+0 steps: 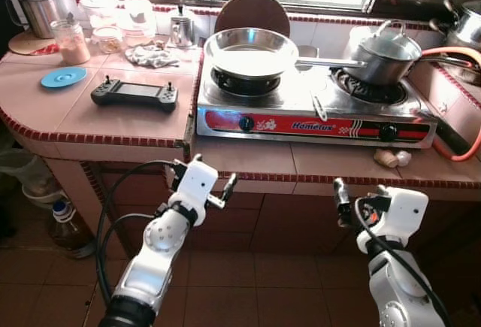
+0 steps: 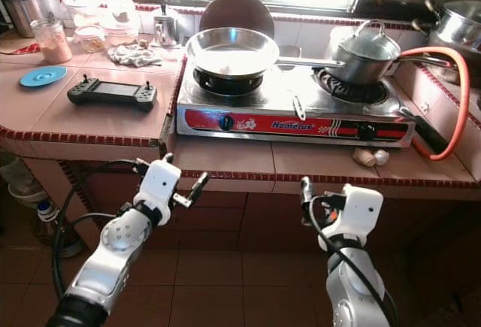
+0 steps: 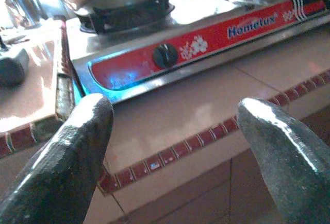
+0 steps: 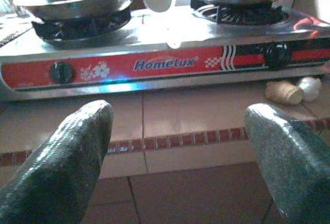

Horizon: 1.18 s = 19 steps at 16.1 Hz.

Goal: Kitchen organization

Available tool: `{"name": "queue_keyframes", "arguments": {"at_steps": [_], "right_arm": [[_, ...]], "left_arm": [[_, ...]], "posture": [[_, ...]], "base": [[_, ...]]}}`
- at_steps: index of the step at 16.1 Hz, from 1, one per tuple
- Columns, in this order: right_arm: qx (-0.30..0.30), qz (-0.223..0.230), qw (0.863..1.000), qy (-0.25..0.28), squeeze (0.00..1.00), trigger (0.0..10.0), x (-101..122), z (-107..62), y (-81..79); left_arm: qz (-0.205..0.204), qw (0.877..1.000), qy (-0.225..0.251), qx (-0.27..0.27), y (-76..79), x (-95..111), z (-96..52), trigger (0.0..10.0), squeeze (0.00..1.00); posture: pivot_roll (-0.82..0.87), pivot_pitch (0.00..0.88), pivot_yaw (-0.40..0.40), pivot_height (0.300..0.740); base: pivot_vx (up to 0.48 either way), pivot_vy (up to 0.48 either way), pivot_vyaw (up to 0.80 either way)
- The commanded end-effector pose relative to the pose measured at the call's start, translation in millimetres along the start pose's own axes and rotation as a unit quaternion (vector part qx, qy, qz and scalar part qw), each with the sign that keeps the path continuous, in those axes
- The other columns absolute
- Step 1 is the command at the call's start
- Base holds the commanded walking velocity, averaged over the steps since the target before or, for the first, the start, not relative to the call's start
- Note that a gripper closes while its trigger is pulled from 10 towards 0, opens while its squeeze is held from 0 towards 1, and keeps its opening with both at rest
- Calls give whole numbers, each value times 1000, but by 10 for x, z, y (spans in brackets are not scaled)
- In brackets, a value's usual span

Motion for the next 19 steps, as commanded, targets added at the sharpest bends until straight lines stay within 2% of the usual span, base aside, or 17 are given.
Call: {"name": "queue_keyframes", "arguments": {"at_steps": [1, 4, 5, 7, 11, 13, 15, 16, 18, 19], "right_arm": [[-6, 2, 1000, 2, 0, 10000, -3, -13, 33], [-11, 4, 1000, 9, 0, 10000, 29, 1, 75], [-9, -12, 1000, 14, 0, 10000, 45, -16, 82], [-38, -17, 999, 20, 0, 10000, 49, -90, 179], [-69, -27, 997, 36, 0, 10000, 76, -141, 270], [-93, -35, 993, 65, 0, 10000, 223, -180, 331], [-110, -49, 991, 58, 0, 10000, 186, -268, 423], [-116, -43, 991, 52, 0, 10000, 148, -311, 453], [-113, -36, 992, 49, 0, 10000, 132, -310, 395], [-97, -37, 994, 44, 0, 10000, 125, -290, 303]], "left_arm": [[1, 1000, 8, 2, -13, 44, 27, 10000, 0], [4, 1000, 22, 2, -74, 156, 118, 10000, 0], [9, 1000, 28, -2, -85, 188, 154, 10000, 0], [6, 1000, 22, -2, -83, 153, 201, 10000, 0], [-4, 1000, 24, -14, 19, 157, 284, 10000, 0], [-11, 999, 30, -31, 72, 208, 355, 10000, 0], [-2, 998, 33, -47, 162, 216, 400, 10000, 0], [-8, 998, 36, -42, 149, 238, 406, 10000, 0], [-9, 999, 24, -38, 126, 133, 354, 10000, 0], [-13, 999, 20, -33, 103, 91, 332, 10000, 0]], "posture": [[93, 0, -102, 740], [97, 0, -87, 740], [78, 0, -78, 740], [50, 0, -59, 740], [-2, 0, -3, 740], [-63, 0, 35, 740], [-57, 0, 37, 740], [-57, 0, 37, 740], [-48, 0, 12, 740], [-41, 0, -3, 740]], "base": [[0, 0, 0], [0, 0, 0], [0, 0, 0], [0, 0, 0], [0, 0, 0], [0, 0, 0], [0, 0, 0], [0, 0, 0], [0, 0, 0], [0, 0, 0]]}}
Point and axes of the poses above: a point about 5 cm out from each wrist's last joint towards the gripper, its own z axis pointing out of the wrist towards the gripper, its own x axis along the axis of the wrist's last joint, y = z × x, the point moved 3 cm from there along z, pointing out of the wrist towards the gripper, and after that the axes turned 1 degree about z, right-handed, at the moved point
